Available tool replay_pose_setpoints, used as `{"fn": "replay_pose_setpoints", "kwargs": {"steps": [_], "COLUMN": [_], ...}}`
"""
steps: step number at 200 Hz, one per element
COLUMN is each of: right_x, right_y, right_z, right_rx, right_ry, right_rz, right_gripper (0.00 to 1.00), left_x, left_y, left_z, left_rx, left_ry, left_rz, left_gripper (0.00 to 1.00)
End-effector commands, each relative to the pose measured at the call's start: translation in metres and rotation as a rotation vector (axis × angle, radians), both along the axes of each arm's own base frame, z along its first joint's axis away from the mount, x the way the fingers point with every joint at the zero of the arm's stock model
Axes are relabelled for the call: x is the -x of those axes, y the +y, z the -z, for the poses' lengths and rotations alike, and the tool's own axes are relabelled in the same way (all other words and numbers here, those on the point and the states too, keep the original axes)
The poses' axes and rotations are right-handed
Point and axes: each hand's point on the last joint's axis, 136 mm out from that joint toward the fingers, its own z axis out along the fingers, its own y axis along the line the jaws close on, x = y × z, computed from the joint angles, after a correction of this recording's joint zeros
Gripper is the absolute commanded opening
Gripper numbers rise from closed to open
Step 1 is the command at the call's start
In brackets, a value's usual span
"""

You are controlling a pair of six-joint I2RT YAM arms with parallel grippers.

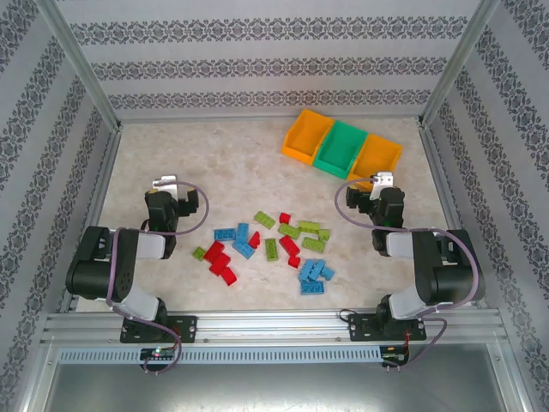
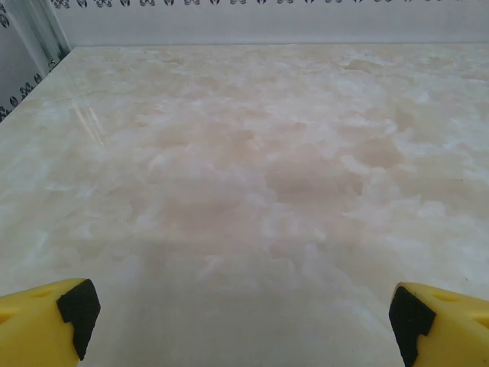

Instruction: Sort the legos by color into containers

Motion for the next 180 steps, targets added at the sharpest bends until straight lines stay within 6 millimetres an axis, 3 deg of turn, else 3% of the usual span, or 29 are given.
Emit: {"fn": "replay_pose_setpoints", "kwargs": {"steps": [1,180], "right_x": [-0.0042,-0.0045], "right_y": [-0.001,-0.002], "right_z": [-0.012,-0.0118], "right_rx": [0.023,-0.004], "right_ry": [-0.047,-0.045], "right_rz": [0.008,-0.004], "right_gripper": [0.98,0.98], "left_x": [0.0009,0.0005], "left_y": [0.0038,0.0039], "left_z": [0.0052,0.0048], "left_rx": [-0.005,-0.005], "left_ry": [0.019,0.018], "left_rz": [-0.004,-0.003], "left_gripper": [0.99,0.99]}}
